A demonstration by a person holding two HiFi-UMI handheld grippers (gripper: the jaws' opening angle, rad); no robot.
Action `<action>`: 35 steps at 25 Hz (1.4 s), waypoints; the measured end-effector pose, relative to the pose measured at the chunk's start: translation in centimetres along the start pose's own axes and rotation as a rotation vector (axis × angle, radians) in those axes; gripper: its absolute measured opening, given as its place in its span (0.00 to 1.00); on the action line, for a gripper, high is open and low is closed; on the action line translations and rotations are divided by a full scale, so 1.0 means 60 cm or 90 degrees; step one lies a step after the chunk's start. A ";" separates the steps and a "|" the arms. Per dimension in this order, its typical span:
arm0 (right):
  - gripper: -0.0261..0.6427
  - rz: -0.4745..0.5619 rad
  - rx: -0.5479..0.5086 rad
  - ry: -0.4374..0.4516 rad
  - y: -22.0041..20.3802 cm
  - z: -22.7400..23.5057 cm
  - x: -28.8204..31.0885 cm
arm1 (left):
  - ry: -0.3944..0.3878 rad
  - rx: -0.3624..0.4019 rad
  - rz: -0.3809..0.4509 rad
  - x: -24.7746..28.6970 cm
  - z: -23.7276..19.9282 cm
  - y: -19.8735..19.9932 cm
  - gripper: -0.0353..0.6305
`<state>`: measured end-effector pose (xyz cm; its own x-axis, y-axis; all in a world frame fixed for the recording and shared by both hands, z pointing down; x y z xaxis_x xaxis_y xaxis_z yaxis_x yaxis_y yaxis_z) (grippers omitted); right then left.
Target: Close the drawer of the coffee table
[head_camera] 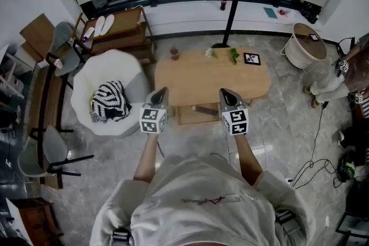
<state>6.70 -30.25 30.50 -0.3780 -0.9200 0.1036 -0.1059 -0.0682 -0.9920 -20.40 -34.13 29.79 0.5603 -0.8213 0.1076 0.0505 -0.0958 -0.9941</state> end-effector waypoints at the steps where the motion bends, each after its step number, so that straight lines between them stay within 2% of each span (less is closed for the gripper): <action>1: 0.04 -0.002 0.002 0.001 -0.004 0.001 0.001 | 0.000 -0.001 -0.002 -0.001 0.000 -0.003 0.05; 8: 0.04 -0.020 0.009 0.019 -0.023 0.012 0.019 | 0.026 -0.023 -0.026 -0.009 -0.001 -0.033 0.05; 16: 0.04 -0.047 0.016 0.056 -0.054 0.058 0.020 | 0.055 -0.045 -0.067 -0.003 0.043 -0.075 0.05; 27: 0.04 -0.080 0.034 0.105 -0.104 0.129 0.018 | 0.096 -0.048 -0.105 0.035 0.093 -0.099 0.05; 35: 0.04 -0.104 0.045 0.141 -0.162 0.175 0.030 | 0.120 -0.062 -0.152 0.054 0.127 -0.156 0.05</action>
<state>16.72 -35.27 39.58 -0.5536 -0.7885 0.2681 -0.1206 -0.2426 -0.9626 -12.77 -31.60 39.37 0.3785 -0.8579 0.3475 0.0771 -0.3448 -0.9355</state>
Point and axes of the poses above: the fingertips, and each gripper's own axes: x forward along the fingers, z to its right, y out of its top, the point moved 6 cm from there along -x, backward along the fingers, and after that the axes turned 8 degrees about z, right-handed, at the moved point
